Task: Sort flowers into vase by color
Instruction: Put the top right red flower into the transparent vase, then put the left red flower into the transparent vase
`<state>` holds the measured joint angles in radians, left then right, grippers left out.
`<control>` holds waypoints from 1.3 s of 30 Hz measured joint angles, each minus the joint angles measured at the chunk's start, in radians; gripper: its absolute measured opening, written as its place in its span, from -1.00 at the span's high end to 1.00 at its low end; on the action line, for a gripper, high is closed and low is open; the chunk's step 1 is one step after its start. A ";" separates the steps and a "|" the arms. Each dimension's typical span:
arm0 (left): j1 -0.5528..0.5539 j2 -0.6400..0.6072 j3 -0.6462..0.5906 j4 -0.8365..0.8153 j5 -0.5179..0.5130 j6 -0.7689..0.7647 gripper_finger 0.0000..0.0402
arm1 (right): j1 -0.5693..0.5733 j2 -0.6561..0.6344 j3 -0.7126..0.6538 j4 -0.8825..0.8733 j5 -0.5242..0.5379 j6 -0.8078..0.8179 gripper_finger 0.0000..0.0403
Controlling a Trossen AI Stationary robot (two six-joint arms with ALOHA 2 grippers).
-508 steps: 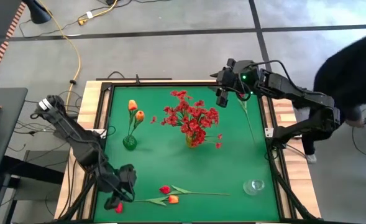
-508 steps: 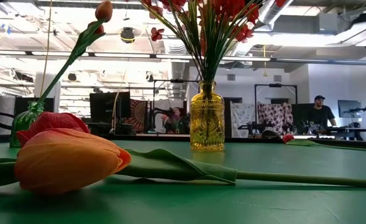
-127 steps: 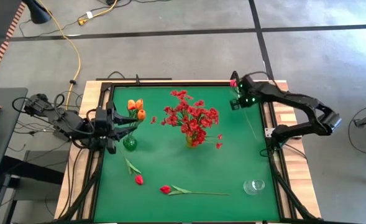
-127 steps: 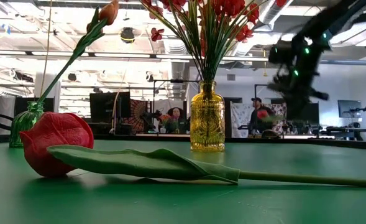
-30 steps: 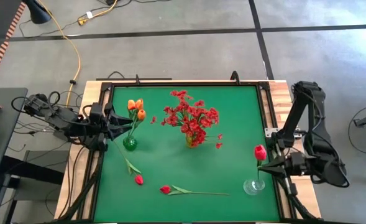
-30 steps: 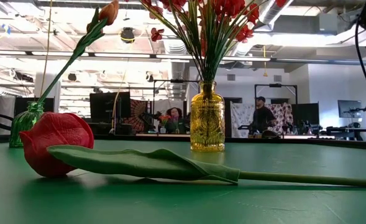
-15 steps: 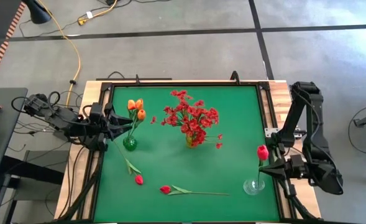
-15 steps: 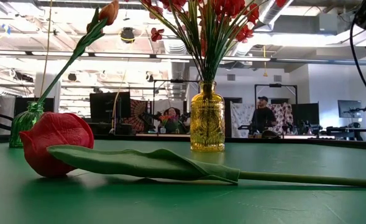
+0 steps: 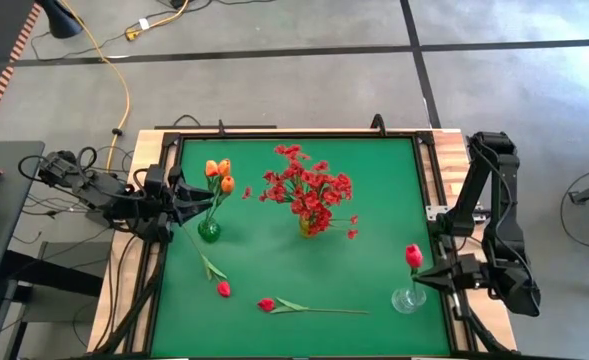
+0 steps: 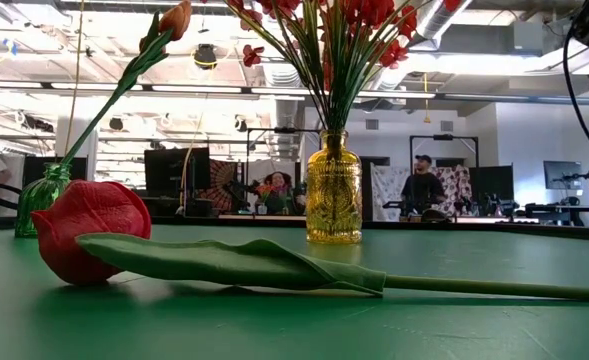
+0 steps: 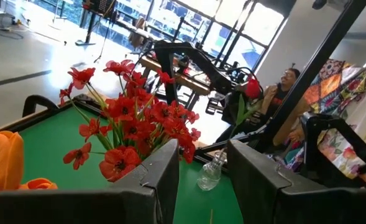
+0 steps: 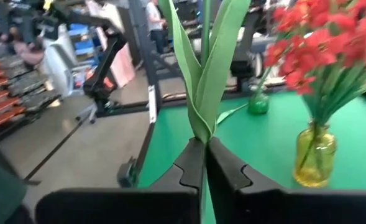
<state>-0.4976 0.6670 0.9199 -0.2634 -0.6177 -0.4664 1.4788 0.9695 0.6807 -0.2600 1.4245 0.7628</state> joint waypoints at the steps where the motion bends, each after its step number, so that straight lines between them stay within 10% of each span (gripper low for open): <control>1: 0.000 0.000 0.000 0.000 0.000 0.000 0.39 | 0.000 0.000 0.000 -0.001 -0.016 0.000 0.78; 18: 0.000 0.000 0.000 0.000 0.005 0.002 0.39 | 0.000 -0.002 0.000 -0.024 -0.053 -0.039 0.66; 39: 0.000 0.008 0.000 0.049 0.129 0.010 0.39 | 0.000 -0.179 0.055 -0.023 -0.154 -0.119 -0.08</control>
<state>-0.4976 0.6749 0.9199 -0.2147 -0.4892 -0.4564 1.4786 0.7910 0.7356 -0.2829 1.2701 0.6433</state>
